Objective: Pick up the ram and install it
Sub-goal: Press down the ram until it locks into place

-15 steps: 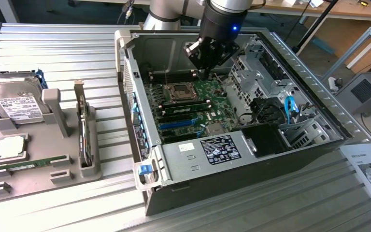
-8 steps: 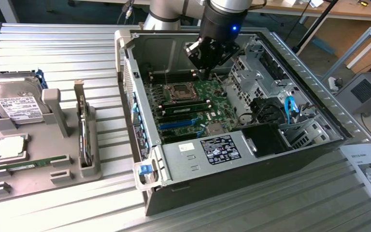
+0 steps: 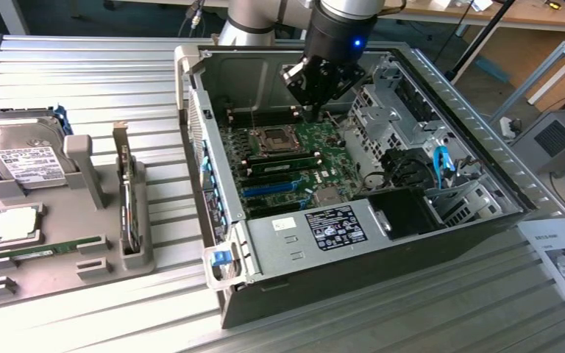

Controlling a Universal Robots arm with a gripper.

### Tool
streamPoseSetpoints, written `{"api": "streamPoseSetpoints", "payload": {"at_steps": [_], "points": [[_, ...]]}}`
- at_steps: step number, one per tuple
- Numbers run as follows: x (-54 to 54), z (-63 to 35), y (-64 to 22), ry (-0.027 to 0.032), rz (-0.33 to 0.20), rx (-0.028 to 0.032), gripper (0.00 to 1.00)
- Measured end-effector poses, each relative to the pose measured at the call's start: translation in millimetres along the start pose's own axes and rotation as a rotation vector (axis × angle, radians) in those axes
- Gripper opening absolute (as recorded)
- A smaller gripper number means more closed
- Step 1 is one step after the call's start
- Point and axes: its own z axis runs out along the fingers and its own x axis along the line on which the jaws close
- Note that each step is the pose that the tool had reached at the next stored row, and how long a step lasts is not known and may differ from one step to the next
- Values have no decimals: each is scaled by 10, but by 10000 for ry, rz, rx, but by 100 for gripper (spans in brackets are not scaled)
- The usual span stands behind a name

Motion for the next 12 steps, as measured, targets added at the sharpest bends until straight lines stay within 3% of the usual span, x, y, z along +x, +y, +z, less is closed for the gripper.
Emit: {"api": "streamPoseSetpoints", "payload": {"at_steps": [1, 3, 4, 6, 9, 12], "points": [[-8, 0, -1, 107, 0, -13, 11], [-16, 1, -2, 221, 0, -27, 11], [-23, 1, -3, 316, 0, -38, 11], [-29, 1, -3, 415, 0, -50, 11], [-36, 1, -4, 536, 0, -65, 11], [-36, 1, -4, 550, 1, -66, 11]]}}
